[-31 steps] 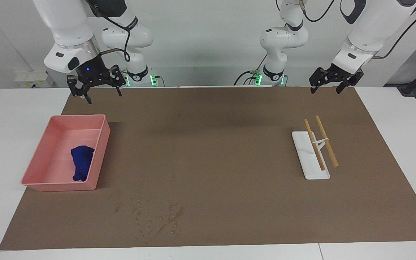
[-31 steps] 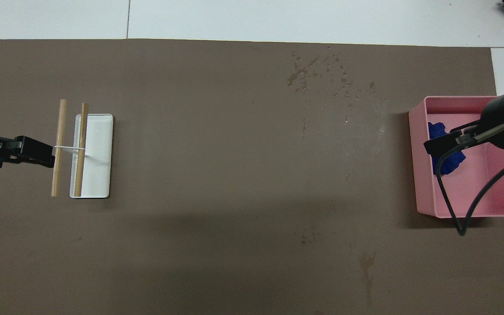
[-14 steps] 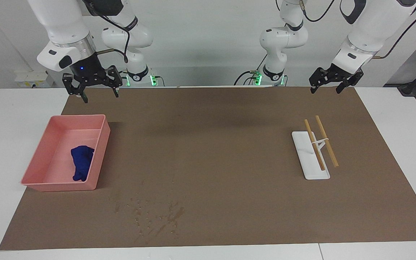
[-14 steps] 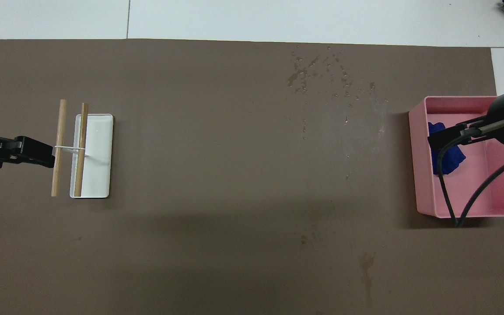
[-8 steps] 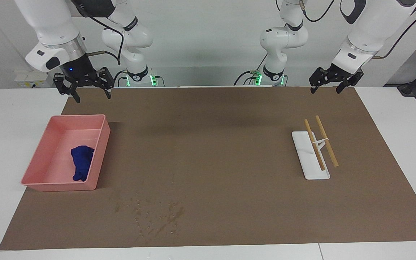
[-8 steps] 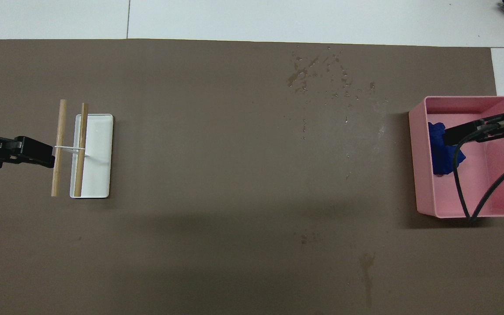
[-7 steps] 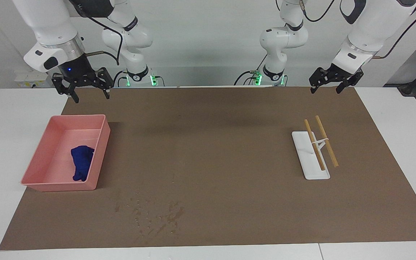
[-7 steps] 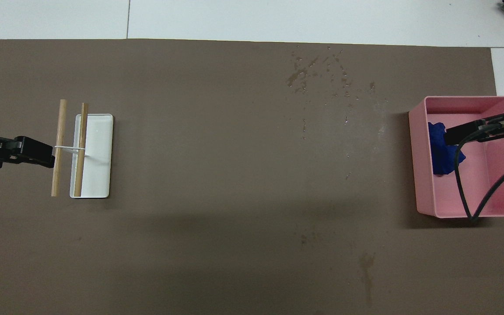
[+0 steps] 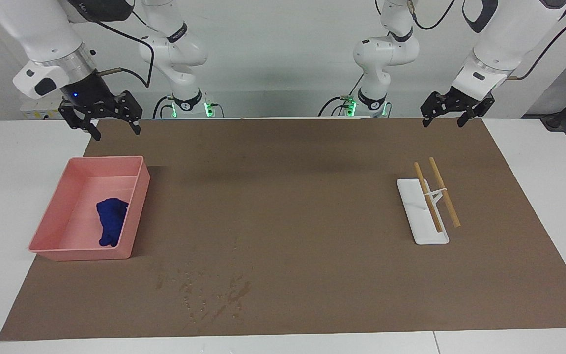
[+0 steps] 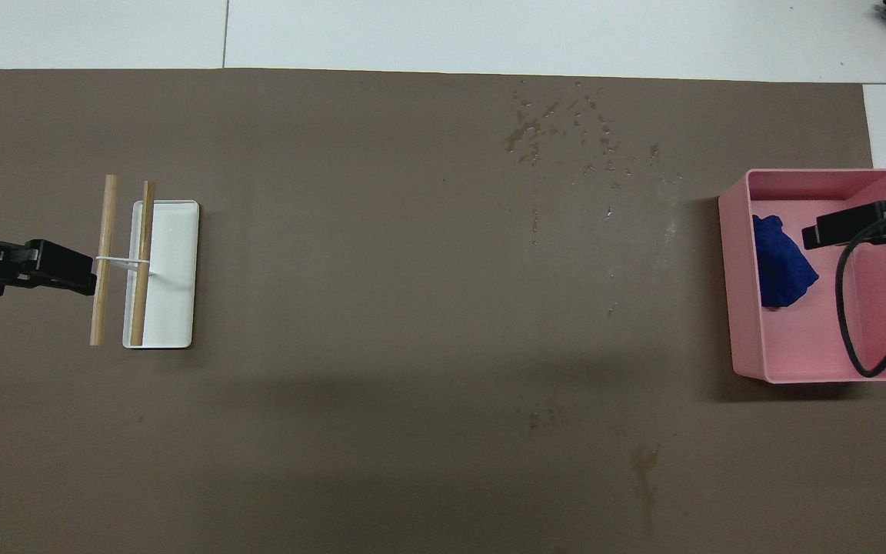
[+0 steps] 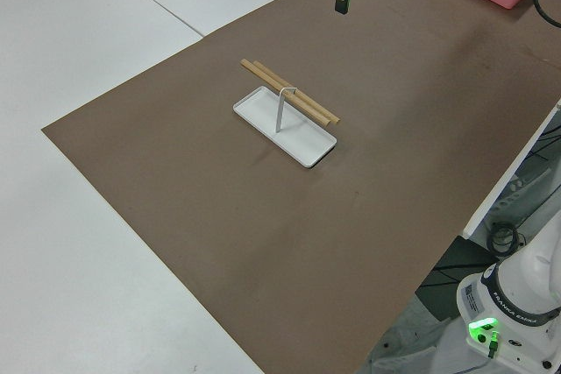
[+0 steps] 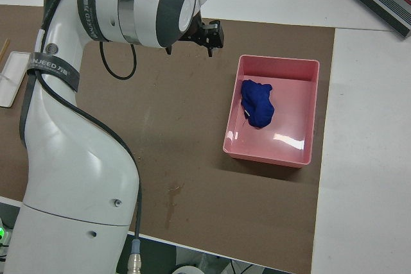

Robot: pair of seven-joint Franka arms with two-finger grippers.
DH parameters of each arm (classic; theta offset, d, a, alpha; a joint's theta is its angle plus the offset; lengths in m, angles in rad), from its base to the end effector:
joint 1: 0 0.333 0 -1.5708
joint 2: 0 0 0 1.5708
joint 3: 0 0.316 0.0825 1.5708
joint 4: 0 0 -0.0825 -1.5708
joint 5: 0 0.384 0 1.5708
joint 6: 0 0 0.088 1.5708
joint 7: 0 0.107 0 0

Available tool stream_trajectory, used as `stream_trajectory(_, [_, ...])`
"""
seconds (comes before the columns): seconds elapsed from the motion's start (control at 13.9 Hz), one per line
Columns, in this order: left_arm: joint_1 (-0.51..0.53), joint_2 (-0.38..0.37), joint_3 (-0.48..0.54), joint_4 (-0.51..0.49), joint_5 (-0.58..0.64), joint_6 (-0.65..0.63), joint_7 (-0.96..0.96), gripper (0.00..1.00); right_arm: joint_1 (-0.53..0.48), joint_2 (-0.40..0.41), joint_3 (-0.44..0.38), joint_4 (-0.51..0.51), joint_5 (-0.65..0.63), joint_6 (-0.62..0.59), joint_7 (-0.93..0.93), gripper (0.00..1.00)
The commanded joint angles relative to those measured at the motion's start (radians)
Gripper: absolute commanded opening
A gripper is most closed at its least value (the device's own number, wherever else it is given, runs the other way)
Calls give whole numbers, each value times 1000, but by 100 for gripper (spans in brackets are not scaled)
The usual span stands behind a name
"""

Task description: Wipe water with towel using both arms

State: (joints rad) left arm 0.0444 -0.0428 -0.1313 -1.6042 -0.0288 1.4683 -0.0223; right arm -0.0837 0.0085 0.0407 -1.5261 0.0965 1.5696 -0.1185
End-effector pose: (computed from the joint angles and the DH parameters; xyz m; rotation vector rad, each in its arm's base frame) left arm 0.5275 -0.0509 0.6235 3.1184 -0.1027 -0.1477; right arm 0.5575 -0.0138 0.6413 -3.0449 -0.1177 -0.0651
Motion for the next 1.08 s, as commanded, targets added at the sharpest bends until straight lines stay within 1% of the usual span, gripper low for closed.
stream_trajectory(0.0, [6, -8, -4, -7, 7, -11, -1, 100, 2, -1, 4, -2, -4, -8, 10, 100])
stream_trajectory(0.43, [6, -8, -4, -7, 7, -11, -1, 100, 28, -1, 10, -3, -95, -9, 2, 100])
stream_trajectory(1.01, [6, -8, -5, -7, 7, -11, -1, 100, 29, -2, 10, -3, -95, -5, 2, 100])
